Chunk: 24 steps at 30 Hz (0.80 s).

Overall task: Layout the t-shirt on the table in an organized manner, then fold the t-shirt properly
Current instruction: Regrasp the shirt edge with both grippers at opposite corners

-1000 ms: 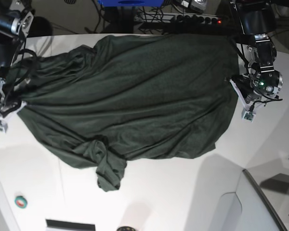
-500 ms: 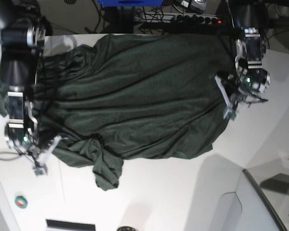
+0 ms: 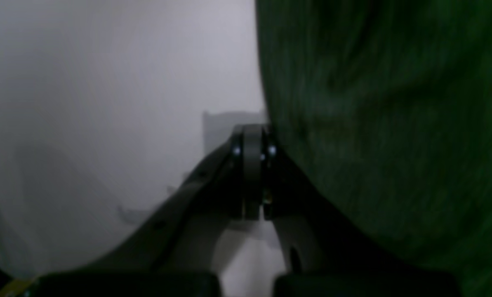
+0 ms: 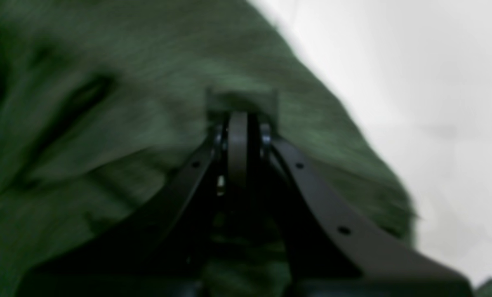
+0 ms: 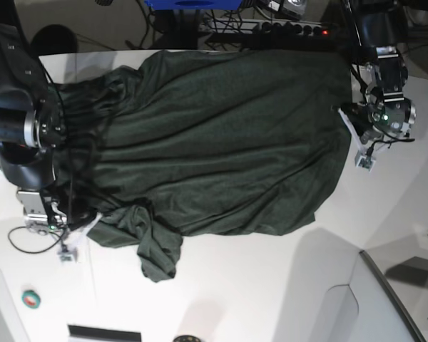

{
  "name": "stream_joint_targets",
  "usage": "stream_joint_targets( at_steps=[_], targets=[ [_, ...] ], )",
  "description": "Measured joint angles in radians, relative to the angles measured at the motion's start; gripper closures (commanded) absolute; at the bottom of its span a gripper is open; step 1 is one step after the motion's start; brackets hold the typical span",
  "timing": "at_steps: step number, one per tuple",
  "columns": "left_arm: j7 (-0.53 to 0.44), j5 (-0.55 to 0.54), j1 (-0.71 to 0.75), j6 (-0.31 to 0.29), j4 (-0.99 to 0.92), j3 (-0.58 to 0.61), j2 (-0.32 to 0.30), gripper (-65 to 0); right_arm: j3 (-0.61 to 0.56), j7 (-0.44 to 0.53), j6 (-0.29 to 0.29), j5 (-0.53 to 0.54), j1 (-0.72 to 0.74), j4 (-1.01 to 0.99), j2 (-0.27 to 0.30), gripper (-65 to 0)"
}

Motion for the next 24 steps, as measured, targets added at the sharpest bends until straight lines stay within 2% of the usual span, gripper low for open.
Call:
stream_joint_targets(
  at_steps=[3,6,8,11,13,16,17,20,21,24],
  targets=[
    [0.001,0.001,-0.040,0.001,-0.054,0.001,-0.006,0.0,0.000,0.102,-0.078,0.000,-0.005,-0.006,0.021,-4.4],
    [-0.041,0.014,-0.094,0.009,-0.119,0.002,-0.008,0.0,0.000,0.220,-0.106,0.000,-0.019,-0.007,0.034,-4.4],
    [-0.072,0.010,-0.126,0.010,-0.163,0.000,-0.010,0.0,0.000,0.262,-0.124,0.000,-0.021,-0.007,0.034,-4.4],
    [-0.056,0.016,-0.196,0.009,-0.222,0.000,-0.010,0.0,0.000,0.325,-0.131,0.000,-0.018,-0.007,0.032,-4.4],
    [-0.044,0.015,-0.214,0.008,-0.219,-0.004,0.003,0.0,0.000,0.333,-0.130,0.000,-0.017,0.005,0.033,-3.6],
    [0.077,-0.002,-0.204,-0.008,-0.070,-0.007,0.041,0.0,0.000,0.232,-0.129,0.001,-0.061,0.161,0.031,-1.4],
    [0.099,-0.009,-0.194,-0.014,0.008,-0.006,0.052,0.0,0.000,0.164,-0.127,0.004,-0.102,0.274,0.035,0.0],
    [0.128,-0.014,-0.133,-0.098,0.220,0.006,0.051,0.0,0.004,-0.014,-0.079,-0.003,-0.293,0.687,0.061,-0.2],
    [0.140,0.002,-0.103,-0.098,0.265,0.001,0.064,0.0,0.006,-0.092,-0.060,-0.006,-0.372,0.831,0.064,-0.2],
    [0.165,0.015,-0.059,-0.100,0.259,0.000,0.128,0.0,0.008,-0.270,-0.048,0.001,-0.500,1.052,0.021,-0.2]
  ],
)
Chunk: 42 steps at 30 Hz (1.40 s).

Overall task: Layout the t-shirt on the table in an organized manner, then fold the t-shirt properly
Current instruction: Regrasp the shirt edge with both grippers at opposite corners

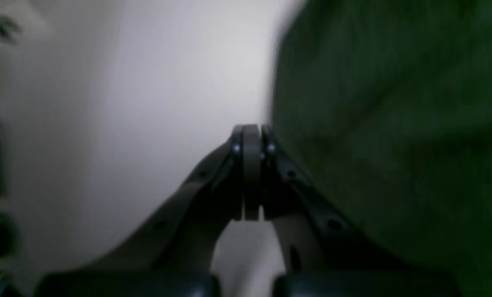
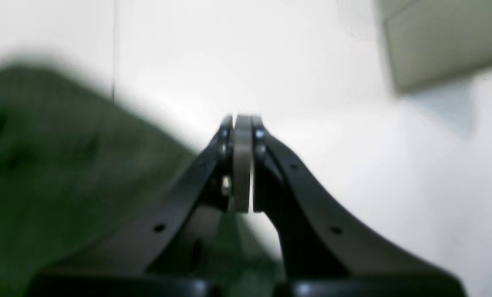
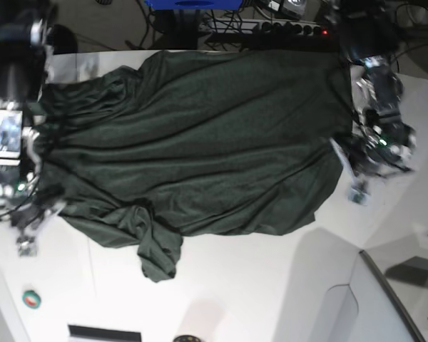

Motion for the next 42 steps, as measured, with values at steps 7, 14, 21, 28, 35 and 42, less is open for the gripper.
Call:
stream_joint_targets(
  at_steps=[7,14,21,28,35,42],
  targets=[
    [-0.183,-0.002,-0.027,0.007,-0.265,0.023,0.016,0.0,-0.003,-0.064,0.015,-0.002,-0.112,-0.007,-0.037,-0.2],
    [-0.392,-0.038,-0.180,0.130,-0.532,0.143,-0.005,0.0,-0.006,-0.047,0.015,0.003,-0.189,0.055,-0.043,-0.2],
    [-0.413,-0.017,-0.394,0.220,-0.787,0.154,-0.024,0.0,-0.004,-0.068,0.015,0.009,-0.252,0.032,-0.047,-0.2],
    [-0.547,-0.007,-0.578,0.276,-1.102,0.153,-0.097,0.0,0.041,-0.053,0.015,0.010,-0.194,-0.047,-0.059,-0.2],
    [-0.578,-0.011,-0.602,0.310,-1.085,0.141,-0.123,0.0,0.100,-0.056,0.015,0.003,-0.172,-0.051,-0.071,-0.2],
    [-0.274,-0.185,-0.492,0.303,-0.595,0.049,-0.126,0.0,0.104,-0.061,0.015,-0.002,-0.166,-0.053,-0.067,-0.2]
  ],
)
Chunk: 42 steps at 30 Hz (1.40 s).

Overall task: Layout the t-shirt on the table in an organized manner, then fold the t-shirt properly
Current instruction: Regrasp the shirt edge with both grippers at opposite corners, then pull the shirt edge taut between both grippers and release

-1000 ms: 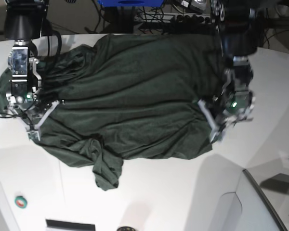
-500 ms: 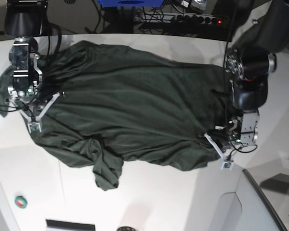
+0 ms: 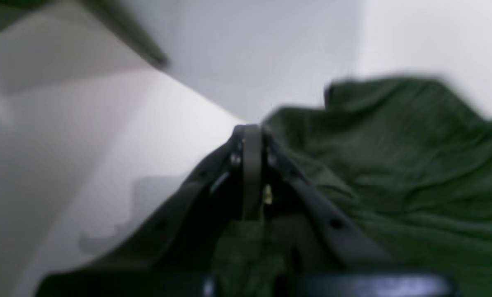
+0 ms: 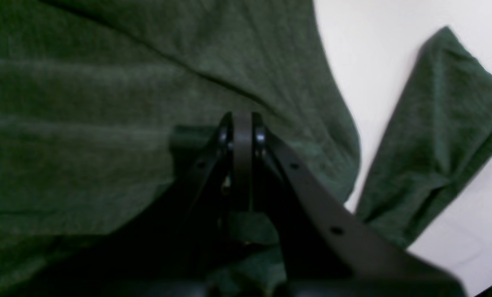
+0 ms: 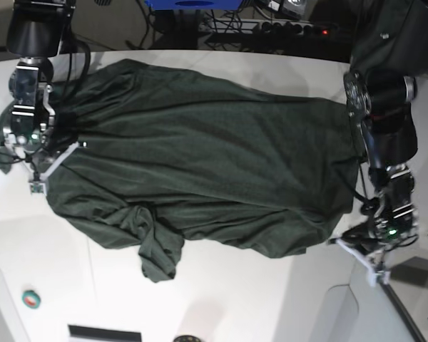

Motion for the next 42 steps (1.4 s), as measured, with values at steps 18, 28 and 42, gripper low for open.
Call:
stream_joint_targets(
  at_steps=[18,28,42],
  targets=[
    [0.004,-0.111,0.542,0.004,0.310,0.084,0.014,0.0,0.015,0.047,-0.001,0.002,0.053,-0.158,0.038,-0.2],
    [-0.086,-0.119,0.382,0.004,0.093,0.080,0.003,0.0,0.116,0.293,0.000,0.018,0.272,-0.562,0.143,-0.2],
    [0.019,-0.111,0.231,0.007,0.068,0.078,0.076,0.0,0.166,0.278,0.004,0.009,0.277,-0.478,0.163,-4.2]
  ],
)
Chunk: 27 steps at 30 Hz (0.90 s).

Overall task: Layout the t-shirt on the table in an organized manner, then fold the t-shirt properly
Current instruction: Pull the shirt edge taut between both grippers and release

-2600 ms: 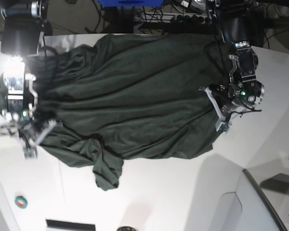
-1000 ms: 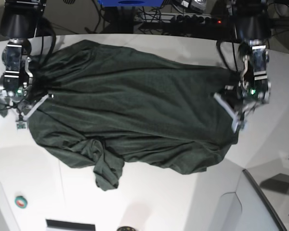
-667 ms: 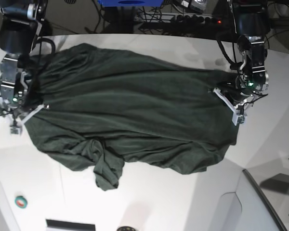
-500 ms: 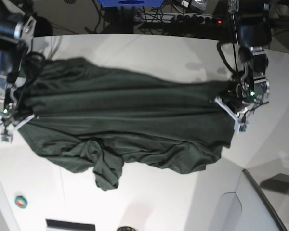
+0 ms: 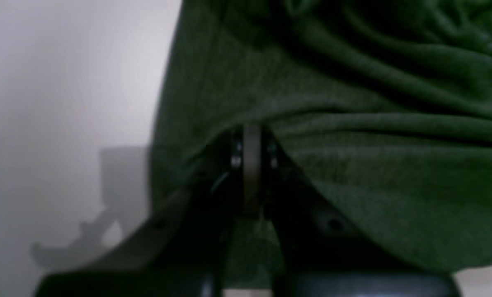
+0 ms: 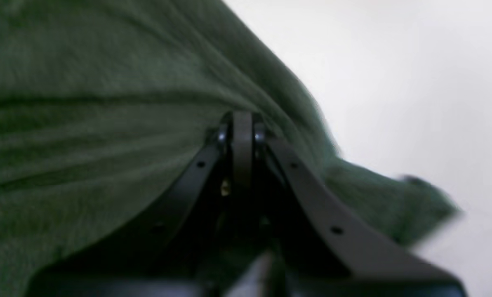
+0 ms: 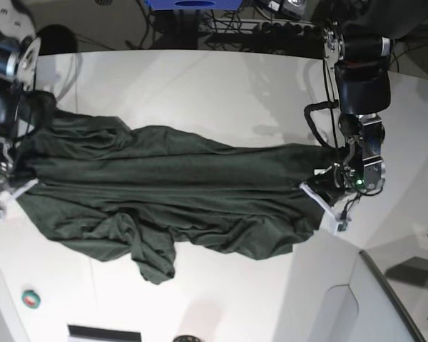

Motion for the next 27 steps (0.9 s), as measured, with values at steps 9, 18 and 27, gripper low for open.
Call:
stream_joint_targets(
  at_steps=[9,18,27],
  targets=[
    [0.018,-0.005,0.241,-0.003,0.336,-0.016,-0.048,0.0,0.163,-0.114,0.001,0.003,-0.209,0.374,-0.075,-39.0],
    [0.019,-0.007,0.508,-0.098,0.516,-0.243,-0.061,0.0,0.266,-0.071,-0.001,-0.005,-0.237,0.269,-0.063,-39.0],
    [0.016,0.003,0.612,-0.275,0.522,-0.470,-0.060,0.0,0.267,-0.036,-0.003,0.008,-0.201,0.131,-0.036,-5.7]
  ],
)
